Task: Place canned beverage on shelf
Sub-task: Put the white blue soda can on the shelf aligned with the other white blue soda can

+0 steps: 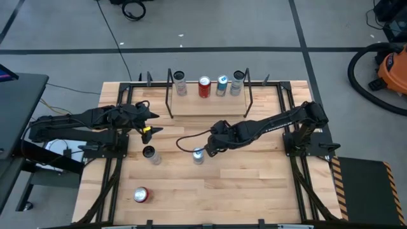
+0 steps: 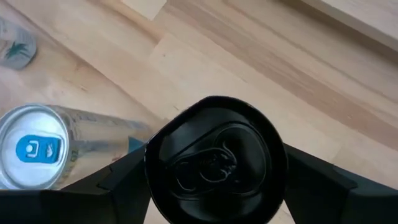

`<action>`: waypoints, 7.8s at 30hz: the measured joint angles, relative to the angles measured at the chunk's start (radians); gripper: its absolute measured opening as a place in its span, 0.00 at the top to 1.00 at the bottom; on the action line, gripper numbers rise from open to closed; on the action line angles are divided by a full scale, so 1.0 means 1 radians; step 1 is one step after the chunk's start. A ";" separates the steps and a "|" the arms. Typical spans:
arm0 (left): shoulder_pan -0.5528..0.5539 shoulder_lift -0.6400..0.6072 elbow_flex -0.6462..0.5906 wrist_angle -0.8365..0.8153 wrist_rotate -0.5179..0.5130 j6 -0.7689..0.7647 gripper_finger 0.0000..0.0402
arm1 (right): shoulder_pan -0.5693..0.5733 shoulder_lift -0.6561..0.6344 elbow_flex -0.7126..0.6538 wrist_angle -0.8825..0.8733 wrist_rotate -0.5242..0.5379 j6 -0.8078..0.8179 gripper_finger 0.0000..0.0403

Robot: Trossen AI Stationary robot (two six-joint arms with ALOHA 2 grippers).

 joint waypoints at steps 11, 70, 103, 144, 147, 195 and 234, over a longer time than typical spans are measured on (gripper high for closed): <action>0.000 0.000 0.000 0.000 0.000 0.000 0.22 | -0.016 0.000 0.002 0.026 -0.066 -0.078 0.23; 0.000 0.000 0.000 0.000 0.000 -0.034 0.22 | -0.205 -0.241 0.005 0.074 -0.387 -0.983 0.16; 0.000 0.000 0.000 -0.026 0.000 -0.026 0.22 | -0.183 -0.224 -0.095 0.116 -0.536 -1.388 0.22; 0.000 0.000 0.000 -0.015 0.000 -0.027 0.22 | -0.190 -0.161 -0.181 0.237 -0.478 -1.428 0.22; 0.000 0.000 0.000 -0.012 0.000 -0.027 0.22 | -0.188 -0.158 -0.181 0.243 -0.450 -1.393 0.24; 0.000 0.000 0.000 0.032 0.000 0.025 0.22 | -0.365 -0.162 0.091 -0.244 0.221 -0.240 0.33; 0.000 0.000 0.000 0.002 0.001 -0.008 0.22 | -0.529 -0.162 0.055 -0.253 0.097 -0.181 0.24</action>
